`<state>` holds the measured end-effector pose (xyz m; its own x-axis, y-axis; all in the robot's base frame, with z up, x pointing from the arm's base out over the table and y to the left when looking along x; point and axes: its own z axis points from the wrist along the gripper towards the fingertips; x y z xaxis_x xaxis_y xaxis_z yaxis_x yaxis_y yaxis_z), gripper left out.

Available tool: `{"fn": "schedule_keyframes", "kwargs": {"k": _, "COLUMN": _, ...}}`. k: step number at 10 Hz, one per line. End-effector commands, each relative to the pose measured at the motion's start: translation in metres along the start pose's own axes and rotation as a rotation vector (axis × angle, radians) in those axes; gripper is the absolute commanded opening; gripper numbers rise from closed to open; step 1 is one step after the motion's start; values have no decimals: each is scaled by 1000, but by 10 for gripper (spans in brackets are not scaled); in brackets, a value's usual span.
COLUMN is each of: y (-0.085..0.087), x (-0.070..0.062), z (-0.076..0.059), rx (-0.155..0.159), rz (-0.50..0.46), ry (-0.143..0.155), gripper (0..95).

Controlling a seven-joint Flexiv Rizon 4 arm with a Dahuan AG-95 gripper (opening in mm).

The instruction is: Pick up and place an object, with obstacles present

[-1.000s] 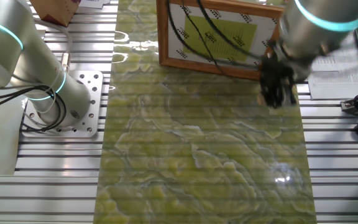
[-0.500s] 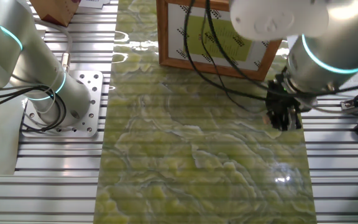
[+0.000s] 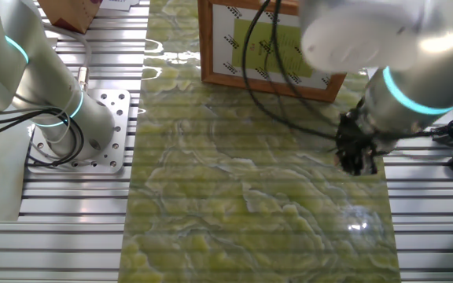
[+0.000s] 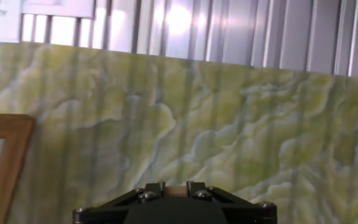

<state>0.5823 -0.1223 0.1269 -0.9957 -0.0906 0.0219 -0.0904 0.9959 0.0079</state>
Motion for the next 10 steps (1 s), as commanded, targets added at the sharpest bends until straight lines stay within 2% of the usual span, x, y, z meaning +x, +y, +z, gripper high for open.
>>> {"fn": "schedule_keyframes", "kwargs": {"k": 1, "y": -3, "x": -2, "z": 9, "rx": 0, "rz": 9, "ry": 2, "gripper": 0}}
{"fn": "schedule_keyframes", "kwargs": {"k": 2, "y": -4, "x": -1, "z": 12, "rx": -1, "rz": 20, "ry": 2, "gripper": 0}}
{"fn": "schedule_keyframes", "kwargs": {"k": 6, "y": -8, "x": -2, "z": 10, "rx": -2, "rz": 21, "ry": 3, "gripper": 0}}
{"fn": "schedule_keyframes", "kwargs": {"k": 8, "y": -8, "x": -2, "z": 10, "rx": -4, "rz": 14, "ry": -19, "gripper": 0}}
{"fn": "schedule_keyframes", "kwargs": {"k": 9, "y": -8, "x": -2, "z": 10, "rx": -6, "rz": 15, "ry": -20, "gripper": 0}}
{"fn": "schedule_keyframes", "kwargs": {"k": 10, "y": -8, "x": -2, "z": 10, "rx": -7, "rz": 13, "ry": -20, "gripper": 190}}
